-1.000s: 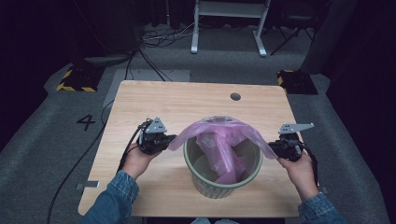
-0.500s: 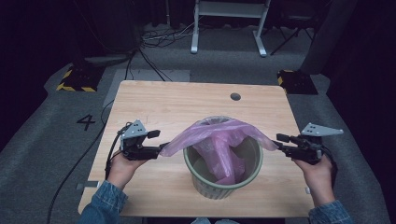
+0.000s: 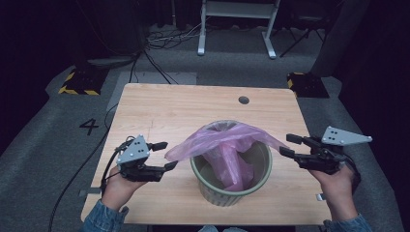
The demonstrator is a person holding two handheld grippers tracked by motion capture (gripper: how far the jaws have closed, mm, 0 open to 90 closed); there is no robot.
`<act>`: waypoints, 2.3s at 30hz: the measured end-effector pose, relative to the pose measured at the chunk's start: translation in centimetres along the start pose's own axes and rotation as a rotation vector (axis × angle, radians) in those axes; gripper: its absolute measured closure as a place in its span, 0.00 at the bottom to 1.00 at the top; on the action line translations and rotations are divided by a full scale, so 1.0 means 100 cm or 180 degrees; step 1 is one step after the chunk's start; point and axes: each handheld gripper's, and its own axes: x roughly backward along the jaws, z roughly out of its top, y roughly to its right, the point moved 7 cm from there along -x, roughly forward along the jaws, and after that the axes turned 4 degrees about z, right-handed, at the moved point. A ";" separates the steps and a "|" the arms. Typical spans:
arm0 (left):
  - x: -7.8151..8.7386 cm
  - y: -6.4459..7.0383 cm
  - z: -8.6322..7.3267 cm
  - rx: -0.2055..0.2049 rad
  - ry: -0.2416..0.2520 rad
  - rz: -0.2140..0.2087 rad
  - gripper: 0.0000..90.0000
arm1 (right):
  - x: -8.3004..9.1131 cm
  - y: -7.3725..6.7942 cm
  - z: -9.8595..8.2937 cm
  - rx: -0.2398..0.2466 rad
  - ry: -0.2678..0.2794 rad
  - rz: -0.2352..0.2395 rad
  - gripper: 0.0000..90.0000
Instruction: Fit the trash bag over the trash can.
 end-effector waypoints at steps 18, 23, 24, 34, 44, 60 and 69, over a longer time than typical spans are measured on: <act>-0.007 0.024 0.000 -0.0140 0.0181 -0.0586 0.99 | 0.004 -0.029 -0.012 0.0017 -0.0202 0.0496 1.00; 0.006 0.040 -0.014 -0.0292 0.0330 -0.0986 0.99 | 0.023 -0.054 -0.029 0.0058 -0.0297 0.0777 1.00; 0.007 0.042 -0.017 -0.0315 0.0339 -0.1047 0.99 | 0.027 -0.060 -0.034 0.0035 -0.0335 0.0849 1.00; -0.021 0.067 -0.050 -0.0588 -0.0275 -0.1348 0.99 | 0.032 -0.082 -0.086 -0.0103 -0.0862 0.0974 1.00; -0.051 0.039 -0.077 -0.0202 -0.0730 -0.0856 0.99 | -0.013 -0.054 -0.147 -0.0423 -0.1264 0.0805 1.00; -0.061 -0.037 -0.087 0.0472 -0.0747 0.0120 0.98 | -0.004 -0.058 -0.095 -0.0074 -0.0385 0.0761 0.46; -0.055 -0.013 -0.073 0.0331 -0.0549 -0.0372 0.73 | -0.027 -0.051 -0.068 0.0030 -0.0300 0.0738 0.38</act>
